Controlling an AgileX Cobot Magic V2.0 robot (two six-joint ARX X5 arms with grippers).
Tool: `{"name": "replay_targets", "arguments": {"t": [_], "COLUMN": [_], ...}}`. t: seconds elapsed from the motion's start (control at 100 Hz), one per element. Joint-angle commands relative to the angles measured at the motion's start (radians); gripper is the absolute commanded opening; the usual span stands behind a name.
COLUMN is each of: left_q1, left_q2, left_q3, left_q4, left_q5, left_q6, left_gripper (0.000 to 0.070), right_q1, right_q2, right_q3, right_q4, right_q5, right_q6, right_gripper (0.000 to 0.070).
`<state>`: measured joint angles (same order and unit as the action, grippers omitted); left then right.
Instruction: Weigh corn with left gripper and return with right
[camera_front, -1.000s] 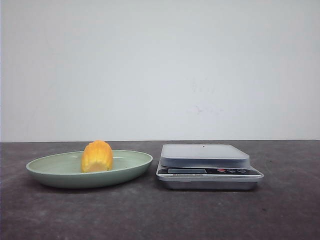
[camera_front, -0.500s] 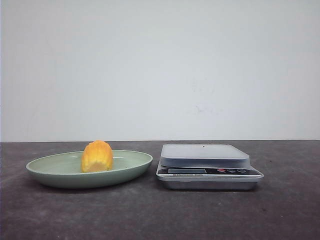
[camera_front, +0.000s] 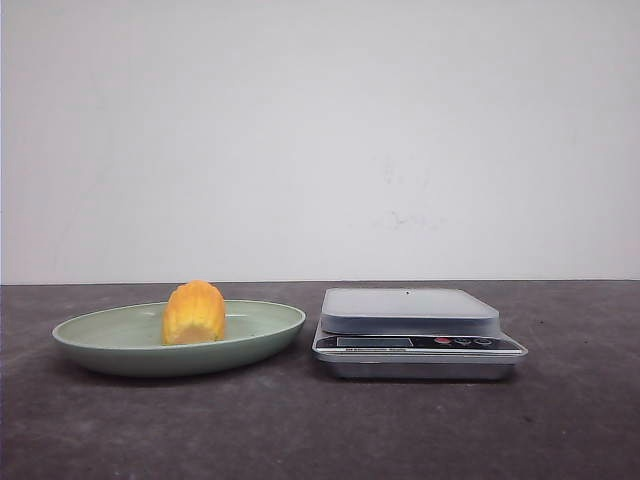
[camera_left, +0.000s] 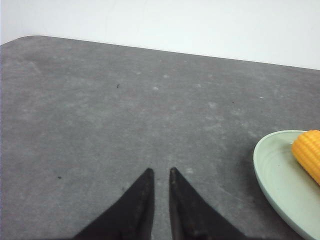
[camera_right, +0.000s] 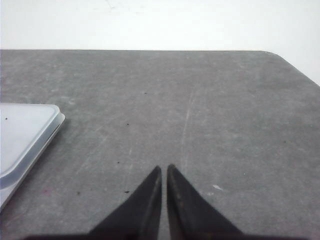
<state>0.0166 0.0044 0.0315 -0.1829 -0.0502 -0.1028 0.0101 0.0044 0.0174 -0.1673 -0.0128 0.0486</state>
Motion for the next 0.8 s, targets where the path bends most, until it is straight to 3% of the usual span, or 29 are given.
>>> {"name": "replay_targets", "arguments": {"t": [0.0,0.79], "left_q1": [0.0,0.0], "left_q2": [-0.001,-0.001], "left_q3": [-0.018,-0.018], "left_q4": [-0.005,-0.004], "left_q5": [0.0,0.0], "left_q6": [0.009,0.009], "left_gripper": [0.0016,0.0016], "right_q1": [-0.002,0.008], "right_q2": [0.0,0.0], "right_q3": [-0.005,-0.005], "right_q4": [0.013,0.013], "right_q5": [-0.002,-0.003], "right_q6": [0.003,0.003], "right_gripper": [0.0012,0.0012]}}
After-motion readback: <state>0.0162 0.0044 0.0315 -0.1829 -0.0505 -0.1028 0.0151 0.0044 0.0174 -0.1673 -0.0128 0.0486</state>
